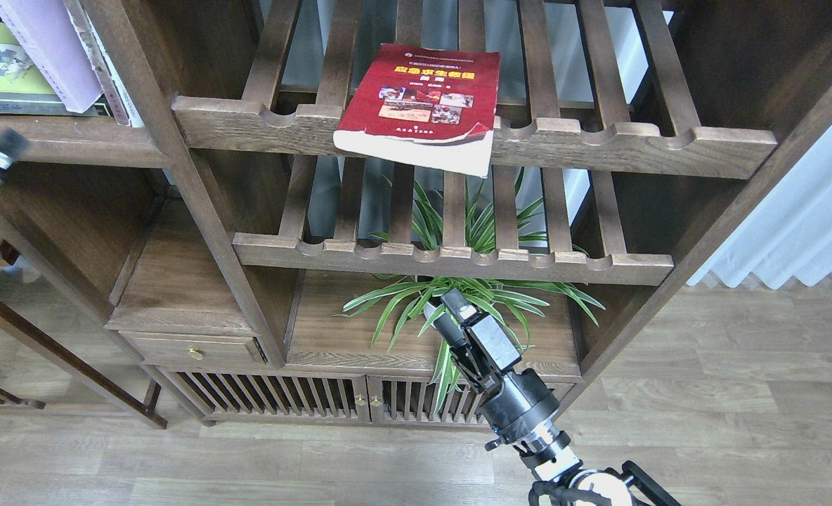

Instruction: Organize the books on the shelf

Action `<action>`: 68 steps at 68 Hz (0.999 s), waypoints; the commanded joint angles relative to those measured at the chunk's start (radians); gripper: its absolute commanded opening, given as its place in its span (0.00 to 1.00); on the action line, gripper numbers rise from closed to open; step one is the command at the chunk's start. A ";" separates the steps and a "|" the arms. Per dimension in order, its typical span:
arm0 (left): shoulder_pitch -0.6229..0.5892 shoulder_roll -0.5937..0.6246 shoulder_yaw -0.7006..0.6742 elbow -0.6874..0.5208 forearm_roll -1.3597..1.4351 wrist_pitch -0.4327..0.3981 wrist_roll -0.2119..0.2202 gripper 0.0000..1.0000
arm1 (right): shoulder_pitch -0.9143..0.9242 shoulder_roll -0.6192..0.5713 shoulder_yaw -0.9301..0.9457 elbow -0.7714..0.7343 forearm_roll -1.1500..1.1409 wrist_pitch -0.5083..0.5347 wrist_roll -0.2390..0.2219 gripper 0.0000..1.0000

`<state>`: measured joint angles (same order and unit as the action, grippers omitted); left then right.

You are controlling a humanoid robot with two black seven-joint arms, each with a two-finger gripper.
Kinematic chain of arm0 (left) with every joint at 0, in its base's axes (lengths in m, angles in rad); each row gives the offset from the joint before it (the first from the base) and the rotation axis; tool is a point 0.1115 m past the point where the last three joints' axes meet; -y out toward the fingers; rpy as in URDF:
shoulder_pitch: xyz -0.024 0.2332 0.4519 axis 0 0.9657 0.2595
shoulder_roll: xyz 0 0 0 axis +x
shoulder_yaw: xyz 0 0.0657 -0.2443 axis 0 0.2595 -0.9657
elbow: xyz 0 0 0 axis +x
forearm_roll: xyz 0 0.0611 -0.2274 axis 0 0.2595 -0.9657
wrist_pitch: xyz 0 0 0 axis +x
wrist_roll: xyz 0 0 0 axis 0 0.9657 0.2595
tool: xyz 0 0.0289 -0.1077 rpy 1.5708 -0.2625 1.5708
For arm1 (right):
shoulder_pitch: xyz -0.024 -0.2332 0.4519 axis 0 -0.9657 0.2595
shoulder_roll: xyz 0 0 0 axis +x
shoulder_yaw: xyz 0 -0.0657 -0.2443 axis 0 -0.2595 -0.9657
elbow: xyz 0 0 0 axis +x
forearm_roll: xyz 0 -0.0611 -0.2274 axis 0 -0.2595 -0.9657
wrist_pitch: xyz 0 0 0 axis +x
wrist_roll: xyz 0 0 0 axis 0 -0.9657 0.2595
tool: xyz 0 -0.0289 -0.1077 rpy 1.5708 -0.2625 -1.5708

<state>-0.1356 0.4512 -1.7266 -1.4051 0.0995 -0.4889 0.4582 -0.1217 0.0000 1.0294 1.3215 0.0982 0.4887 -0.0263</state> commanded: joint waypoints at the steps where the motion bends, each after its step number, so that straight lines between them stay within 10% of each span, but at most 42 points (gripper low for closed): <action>1: 0.019 -0.002 0.005 0.011 0.000 0.000 0.000 1.00 | 0.000 0.000 -0.008 0.021 0.000 0.000 0.000 1.00; 34: 0.195 -0.031 -0.021 0.057 -0.046 0.000 -0.003 1.00 | 0.099 0.000 -0.011 0.104 -0.002 0.000 0.058 1.00; 68: 0.195 -0.022 -0.056 0.135 -0.069 0.000 -0.004 1.00 | 0.278 0.000 -0.126 0.232 -0.051 -0.278 0.106 1.00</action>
<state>0.0592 0.4279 -1.7704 -1.2836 0.0431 -0.4887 0.4535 0.1115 0.0000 0.9132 1.5534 0.0603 0.2624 0.0566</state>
